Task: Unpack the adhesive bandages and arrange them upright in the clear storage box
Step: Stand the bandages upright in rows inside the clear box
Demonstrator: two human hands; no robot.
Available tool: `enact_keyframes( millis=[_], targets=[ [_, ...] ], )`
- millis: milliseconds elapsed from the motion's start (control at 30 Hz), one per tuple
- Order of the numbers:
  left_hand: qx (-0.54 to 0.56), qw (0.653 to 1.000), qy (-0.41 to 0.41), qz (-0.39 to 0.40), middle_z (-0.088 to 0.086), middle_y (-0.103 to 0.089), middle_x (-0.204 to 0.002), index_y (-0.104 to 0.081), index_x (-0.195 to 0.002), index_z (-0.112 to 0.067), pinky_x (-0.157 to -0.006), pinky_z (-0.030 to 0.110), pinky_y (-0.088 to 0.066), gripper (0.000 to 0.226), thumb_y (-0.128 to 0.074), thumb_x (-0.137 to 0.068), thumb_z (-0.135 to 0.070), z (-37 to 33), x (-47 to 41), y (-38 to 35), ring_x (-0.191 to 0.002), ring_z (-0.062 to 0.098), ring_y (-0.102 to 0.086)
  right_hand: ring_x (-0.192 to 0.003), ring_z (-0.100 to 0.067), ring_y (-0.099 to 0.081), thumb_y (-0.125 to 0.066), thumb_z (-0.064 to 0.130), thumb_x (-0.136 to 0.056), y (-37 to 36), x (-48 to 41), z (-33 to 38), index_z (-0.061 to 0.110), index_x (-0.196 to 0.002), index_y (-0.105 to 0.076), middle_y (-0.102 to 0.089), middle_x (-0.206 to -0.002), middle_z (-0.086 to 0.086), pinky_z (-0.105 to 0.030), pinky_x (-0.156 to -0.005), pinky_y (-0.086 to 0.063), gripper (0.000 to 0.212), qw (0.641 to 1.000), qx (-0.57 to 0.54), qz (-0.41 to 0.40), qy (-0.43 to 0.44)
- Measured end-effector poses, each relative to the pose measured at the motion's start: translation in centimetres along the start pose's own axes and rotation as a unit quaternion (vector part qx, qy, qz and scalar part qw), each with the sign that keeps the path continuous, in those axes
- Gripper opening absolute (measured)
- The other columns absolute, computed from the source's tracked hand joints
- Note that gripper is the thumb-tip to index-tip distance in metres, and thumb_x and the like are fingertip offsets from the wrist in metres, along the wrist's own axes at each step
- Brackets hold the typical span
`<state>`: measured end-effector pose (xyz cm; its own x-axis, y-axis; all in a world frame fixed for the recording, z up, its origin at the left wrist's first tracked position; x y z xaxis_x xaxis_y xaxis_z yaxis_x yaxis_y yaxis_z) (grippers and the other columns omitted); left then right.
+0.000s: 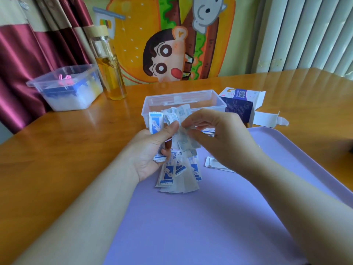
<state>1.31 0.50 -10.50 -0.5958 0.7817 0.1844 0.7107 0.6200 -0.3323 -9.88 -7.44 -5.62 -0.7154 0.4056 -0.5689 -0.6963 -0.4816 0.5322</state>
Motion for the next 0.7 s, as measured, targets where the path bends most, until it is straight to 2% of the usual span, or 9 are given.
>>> enact_keyframes(
  millis=[100, 200, 267, 333, 433, 500, 567, 633, 700],
  targets=[
    [-0.032, 0.999, -0.033, -0.011, 0.01, -0.059, -0.095, -0.064, -0.09, -0.014, -0.037, 0.012, -0.026, 0.033, -0.071, -0.059, -0.021, -0.2, -0.1, 0.0, -0.084, 0.02, -0.045, -0.081, -0.007, -0.059, -0.07, 0.004, -0.079, 0.1, -0.1, 0.1, 0.018, -0.098, -0.065, -0.059, -0.101, 0.006, -0.014, -0.076, -0.048, 0.024, 0.999, 0.033, -0.032, 0.01],
    [-0.073, 0.994, -0.084, -0.017, -0.001, -0.063, -0.076, -0.066, -0.084, -0.016, -0.039, 0.012, -0.029, 0.022, -0.071, -0.063, -0.019, -0.8, 0.0, -0.1, -0.062, 0.007, -0.048, -0.073, -0.004, -0.057, -0.075, 0.02, -0.077, 0.1, -0.2, -1.6, 0.026, -0.112, -0.054, -0.056, -0.107, 0.011, -0.013, -0.06, -0.048, 0.041, 0.993, -0.027, -0.033, -0.113],
    [-0.092, 0.99, -0.107, -0.022, -0.011, -0.061, -0.058, -0.066, -0.08, -0.018, -0.039, 0.011, -0.03, 0.009, -0.069, -0.073, -0.014, -1.0, 0.0, -0.2, -0.051, 0.001, -0.047, -0.062, 0.001, -0.056, -0.072, 0.029, -0.08, -0.4, -0.1, -2.8, 0.023, -0.116, -0.057, -0.066, -0.089, 0.014, -0.012, -0.053, -0.044, 0.04, 0.977, -0.093, 0.026, -0.19],
    [-0.117, 0.985, -0.122, -0.028, -0.013, -0.059, -0.055, -0.067, -0.079, -0.019, -0.041, 0.012, -0.031, 0.006, -0.07, -0.075, -0.016, -1.1, 0.0, -0.1, -0.049, 0.0, -0.046, -0.053, 0.003, -0.051, -0.063, 0.031, -0.088, -1.2, 0.2, -2.9, 0.017, -0.104, -0.066, -0.064, -0.064, 0.014, -0.014, -0.051, -0.041, 0.022, 0.97, -0.1, 0.094, -0.201],
    [-0.14, 0.981, -0.129, -0.027, -0.01, -0.064, -0.061, -0.067, -0.077, -0.02, -0.044, 0.014, -0.033, 0.006, -0.072, -0.073, -0.02, -1.0, 0.0, -0.2, -0.054, 0.003, -0.051, -0.06, -0.012, -0.055, -0.056, 0.033, -0.092, -1.9, 0.4, -2.6, 0.001, -0.087, -0.065, -0.066, -0.072, -0.005, -0.03, -0.059, -0.047, 0.033, 0.975, -0.03, 0.139, -0.17],
    [-0.14, 0.979, -0.14, -0.04, -0.011, -0.063, -0.058, -0.066, -0.073, -0.021, -0.043, 0.012, -0.033, 0.008, -0.071, -0.077, -0.015, -1.2, 0.0, 0.0, -0.053, 0.002, -0.053, -0.057, -0.007, -0.059, -0.057, 0.028, -0.092, -1.2, 0.2, -2.5, 0.008, -0.082, -0.067, -0.07, -0.072, -0.002, -0.022, -0.058, -0.047, 0.025, 0.98, -0.012, 0.121, -0.16],
    [-0.145, 0.971, -0.179, -0.056, -0.013, -0.061, -0.061, -0.065, -0.078, -0.023, -0.043, 0.012, -0.034, 0.01, -0.069, -0.08, -0.014, -2.2, 0.0, 0.4, -0.052, 0.0, -0.053, -0.045, -0.003, -0.051, -0.057, 0.022, -0.092, 0.2, 0.0, -2.8, 0.014, -0.072, -0.064, -0.068, -0.065, 0.003, -0.013, -0.043, -0.036, 0.022, 0.982, 0.028, 0.104, -0.153],
    [-0.21, 0.943, -0.245, -0.079, -0.012, -0.06, -0.074, -0.063, -0.088, -0.029, -0.048, 0.011, -0.04, 0.014, -0.068, -0.083, -0.017, -3.6, 0.4, 1.0, -0.054, 0.0, -0.055, -0.038, -0.004, -0.046, -0.056, 0.019, -0.09, 0.7, 0.1, -3.3, 0.008, -0.069, -0.058, -0.064, -0.061, -0.002, -0.013, -0.038, -0.029, 0.023, 0.975, 0.106, 0.131, -0.147],
    [-0.339, 0.884, -0.308, -0.091, -0.011, -0.057, -0.085, -0.058, -0.092, -0.037, -0.056, 0.013, -0.045, 0.02, -0.069, -0.082, -0.024, -4.9, 1.1, 1.2, -0.059, 0.003, -0.055, -0.041, -0.005, -0.051, -0.057, 0.02, -0.089, 0.2, 0.4, -3.5, 0.009, -0.062, -0.044, -0.054, -0.059, -0.006, -0.017, -0.042, -0.029, 0.032, 0.958, 0.174, 0.179, -0.139]
  ],
)
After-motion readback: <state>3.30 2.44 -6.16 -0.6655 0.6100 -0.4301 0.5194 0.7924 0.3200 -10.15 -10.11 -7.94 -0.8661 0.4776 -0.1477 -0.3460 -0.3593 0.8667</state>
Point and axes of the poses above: each hand's wrist, its own x-axis away from the middle knuckle, its own y-axis out of the back of the hand, z = x × y, the point moved 6 cm from there along -x, towards the middle knuckle
